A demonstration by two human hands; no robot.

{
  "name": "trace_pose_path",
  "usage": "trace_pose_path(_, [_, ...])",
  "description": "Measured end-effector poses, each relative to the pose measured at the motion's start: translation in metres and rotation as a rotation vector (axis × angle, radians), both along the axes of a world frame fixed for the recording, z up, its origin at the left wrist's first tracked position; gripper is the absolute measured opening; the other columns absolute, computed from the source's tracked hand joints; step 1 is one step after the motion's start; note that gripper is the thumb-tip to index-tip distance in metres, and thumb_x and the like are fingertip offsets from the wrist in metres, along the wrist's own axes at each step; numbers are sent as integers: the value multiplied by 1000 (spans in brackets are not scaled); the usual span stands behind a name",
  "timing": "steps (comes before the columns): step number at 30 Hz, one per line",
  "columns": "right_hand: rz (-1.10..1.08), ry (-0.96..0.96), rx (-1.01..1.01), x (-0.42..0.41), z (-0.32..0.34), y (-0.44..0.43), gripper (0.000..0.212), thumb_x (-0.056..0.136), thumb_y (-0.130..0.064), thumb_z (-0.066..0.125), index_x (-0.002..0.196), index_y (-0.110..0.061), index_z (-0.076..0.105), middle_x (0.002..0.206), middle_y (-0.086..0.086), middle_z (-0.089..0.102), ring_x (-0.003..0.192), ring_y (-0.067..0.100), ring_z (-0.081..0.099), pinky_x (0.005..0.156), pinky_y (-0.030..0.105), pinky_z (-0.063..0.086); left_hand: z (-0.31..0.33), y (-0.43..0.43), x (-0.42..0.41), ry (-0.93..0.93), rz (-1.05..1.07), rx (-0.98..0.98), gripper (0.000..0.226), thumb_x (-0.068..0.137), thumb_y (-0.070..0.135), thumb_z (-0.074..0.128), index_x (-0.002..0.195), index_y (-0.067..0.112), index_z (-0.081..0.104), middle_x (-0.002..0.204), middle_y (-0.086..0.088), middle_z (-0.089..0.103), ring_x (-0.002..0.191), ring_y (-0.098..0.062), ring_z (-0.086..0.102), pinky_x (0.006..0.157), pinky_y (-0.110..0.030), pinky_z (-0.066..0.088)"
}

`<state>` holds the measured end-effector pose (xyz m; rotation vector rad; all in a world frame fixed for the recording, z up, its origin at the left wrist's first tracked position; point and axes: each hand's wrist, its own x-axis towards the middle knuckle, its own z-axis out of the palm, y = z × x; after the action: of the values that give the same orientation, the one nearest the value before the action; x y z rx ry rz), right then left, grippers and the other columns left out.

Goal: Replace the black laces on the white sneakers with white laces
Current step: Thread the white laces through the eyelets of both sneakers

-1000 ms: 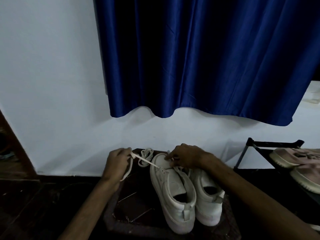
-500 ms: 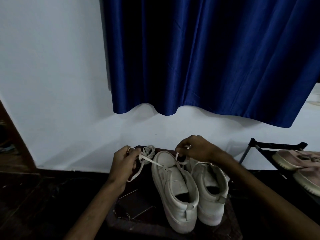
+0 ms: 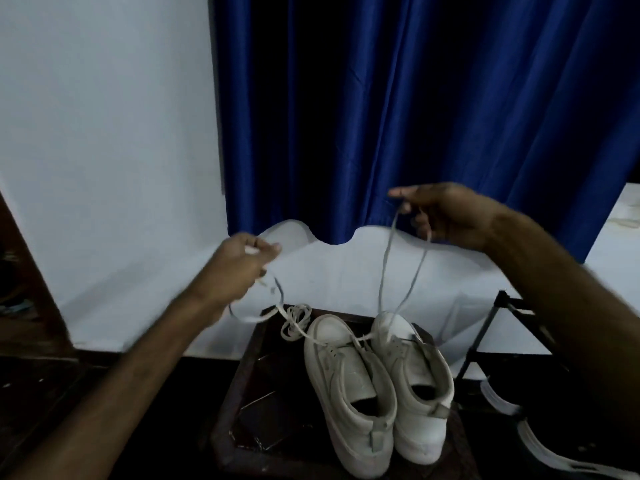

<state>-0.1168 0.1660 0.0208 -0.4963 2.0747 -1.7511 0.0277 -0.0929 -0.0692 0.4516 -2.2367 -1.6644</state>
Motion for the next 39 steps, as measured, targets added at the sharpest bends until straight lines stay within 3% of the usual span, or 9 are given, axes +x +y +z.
trace_pose_path(5, [169,-76,-551,31,71,-16,30,94,-8,48,122,-14,57,103,1,68,80,10,66,75,29,59,92,9,-2,250,-191,334,15,100,12,47,85,15,49,64,1,43,44,-4,29,35,-15,16])
trace_pose_path(12, [181,90,-711,64,140,-33,44,93,7,35,132,-8,51,129,11,63,112,22,66,93,42,54,176,29,2,376,-212,23,22,100,-2,39,109,6,57,83,-11,63,41,-2,35,34,-15,27])
trace_pose_path(14, [170,112,-702,69,154,-38,48,91,13,30,132,-5,49,130,15,60,110,24,66,91,38,55,192,32,4,354,-195,-200,23,101,-1,38,111,5,58,88,-13,68,43,-4,40,38,-16,31])
trace_pose_path(18, [167,192,-586,83,185,-42,45,92,19,32,128,0,50,118,16,65,98,22,69,76,26,59,244,31,15,156,95,-1347,25,93,-2,42,107,14,55,99,-12,63,83,-26,62,74,-38,55])
trace_pose_path(20, [175,215,-514,93,197,-41,30,95,12,41,121,3,55,111,17,68,94,23,71,73,24,59,270,31,22,312,161,-1457,24,95,0,38,107,18,47,87,-7,55,75,-25,59,69,-45,55])
trace_pose_path(24, [197,136,-581,109,216,-39,20,100,0,40,108,5,58,106,23,68,90,29,71,75,31,61,306,43,26,848,-89,-703,21,106,20,35,100,16,54,59,3,46,43,-4,39,44,-21,36])
trace_pose_path(30, [376,217,-585,132,252,-31,42,92,12,32,127,2,52,122,19,66,111,26,66,94,36,52,341,68,31,737,-451,343,26,103,38,33,95,17,46,46,8,28,33,-3,20,31,-11,16])
trace_pose_path(35, [77,586,-255,140,259,-29,16,96,1,51,105,5,63,98,20,73,91,26,72,76,31,60,341,73,25,818,-494,478,21,90,6,29,97,16,45,51,4,32,35,-5,23,29,-13,18])
trace_pose_path(39, [-179,875,31,131,251,-28,41,100,-36,49,85,-6,72,70,8,73,59,20,68,60,32,56,337,79,24,911,-473,277,25,102,1,32,122,10,45,71,-7,68,48,-11,51,36,-20,36])
